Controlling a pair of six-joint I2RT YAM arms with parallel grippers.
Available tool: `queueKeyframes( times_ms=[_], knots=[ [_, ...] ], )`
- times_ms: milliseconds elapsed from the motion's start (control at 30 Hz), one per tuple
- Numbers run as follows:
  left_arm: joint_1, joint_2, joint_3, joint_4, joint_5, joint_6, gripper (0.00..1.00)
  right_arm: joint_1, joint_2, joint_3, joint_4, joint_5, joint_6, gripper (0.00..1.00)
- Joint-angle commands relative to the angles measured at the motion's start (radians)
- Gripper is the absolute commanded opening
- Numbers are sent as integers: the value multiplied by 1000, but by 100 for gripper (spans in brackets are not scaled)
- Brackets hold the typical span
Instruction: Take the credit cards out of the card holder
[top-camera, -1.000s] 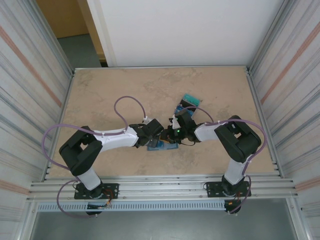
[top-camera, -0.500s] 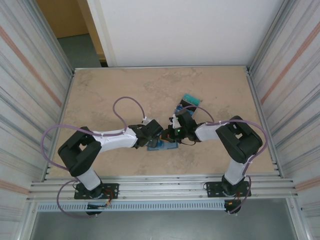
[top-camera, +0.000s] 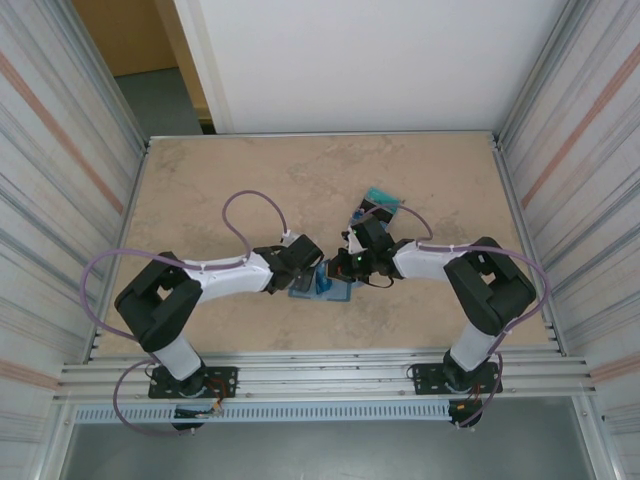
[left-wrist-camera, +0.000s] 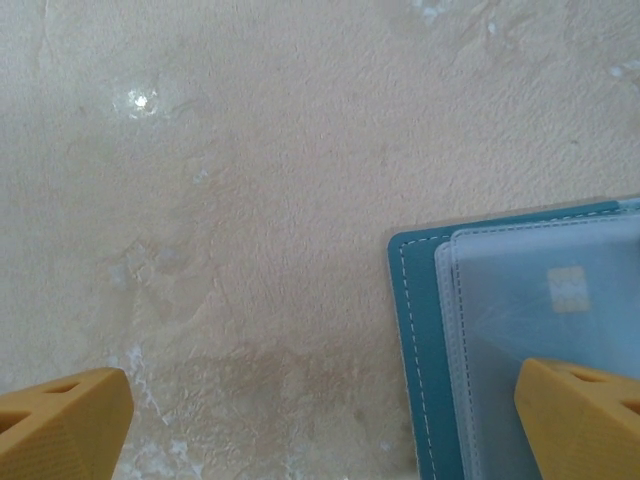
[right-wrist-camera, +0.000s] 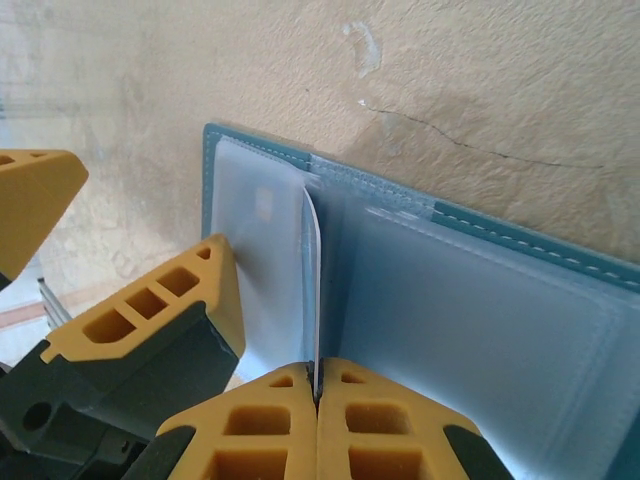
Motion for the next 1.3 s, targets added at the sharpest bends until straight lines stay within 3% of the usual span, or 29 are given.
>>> queueKeyframes(
  times_ms=[0, 733, 1267],
  knots=[
    [14, 1, -21, -23, -28, 35, 99, -14, -35, 18, -91, 44, -43, 5],
    [-24, -70, -22, -66, 20, -20, 99, -40, -100, 108, -266, 93, -143, 5],
    [-22, -189, -56, -95, -24, -56, 99, -118, -102, 387, -547, 254, -519, 3]
  ],
)
